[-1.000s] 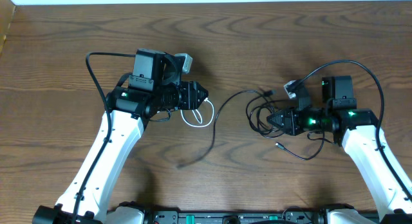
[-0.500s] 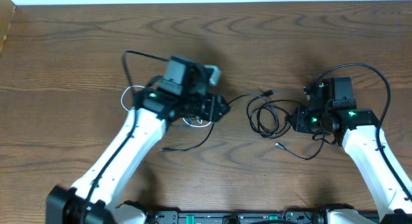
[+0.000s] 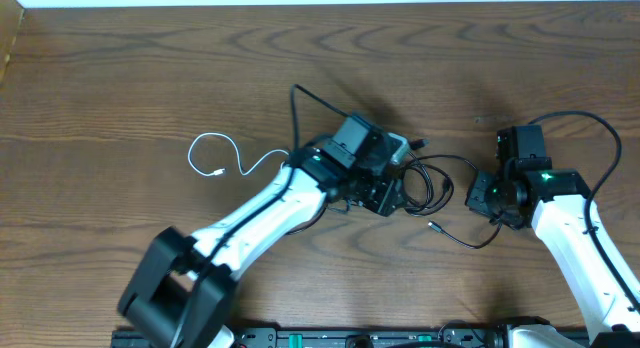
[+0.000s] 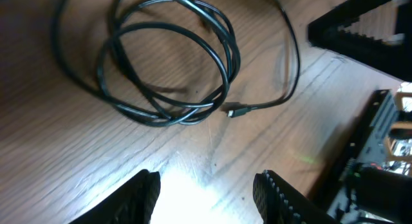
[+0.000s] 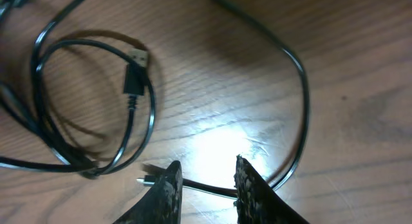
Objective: Untangle cables
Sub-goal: 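Reach the left gripper into the black cable loops near the right gripper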
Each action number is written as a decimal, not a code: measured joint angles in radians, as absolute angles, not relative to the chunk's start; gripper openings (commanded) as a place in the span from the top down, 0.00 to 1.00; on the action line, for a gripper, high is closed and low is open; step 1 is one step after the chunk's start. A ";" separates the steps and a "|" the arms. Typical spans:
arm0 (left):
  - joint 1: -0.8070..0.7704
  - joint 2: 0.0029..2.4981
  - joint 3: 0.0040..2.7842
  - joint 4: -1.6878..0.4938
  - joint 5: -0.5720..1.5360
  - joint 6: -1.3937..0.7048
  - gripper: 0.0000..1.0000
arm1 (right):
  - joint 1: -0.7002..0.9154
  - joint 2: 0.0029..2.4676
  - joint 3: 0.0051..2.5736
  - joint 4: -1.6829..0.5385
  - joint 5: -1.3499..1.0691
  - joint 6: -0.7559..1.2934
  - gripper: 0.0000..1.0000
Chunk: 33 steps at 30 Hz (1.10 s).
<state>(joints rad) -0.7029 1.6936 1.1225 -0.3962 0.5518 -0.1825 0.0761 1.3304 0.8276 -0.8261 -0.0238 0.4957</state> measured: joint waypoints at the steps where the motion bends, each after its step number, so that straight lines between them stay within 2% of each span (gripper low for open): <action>1: -0.713 1.711 1.122 -0.381 0.549 -0.183 0.47 | 0.076 1.330 0.828 -0.830 -0.017 0.508 0.76; 13: -0.783 1.844 1.122 -0.154 0.543 -0.183 0.47 | 0.076 1.330 0.828 -0.847 0.004 0.550 0.76; 29: -0.854 1.924 1.122 -0.046 0.446 -0.183 0.47 | 0.076 1.330 0.828 -0.851 0.005 0.553 0.76; 33: -0.859 1.925 1.122 -0.046 0.416 -0.183 0.53 | 0.076 1.330 0.828 -0.853 0.004 0.553 0.76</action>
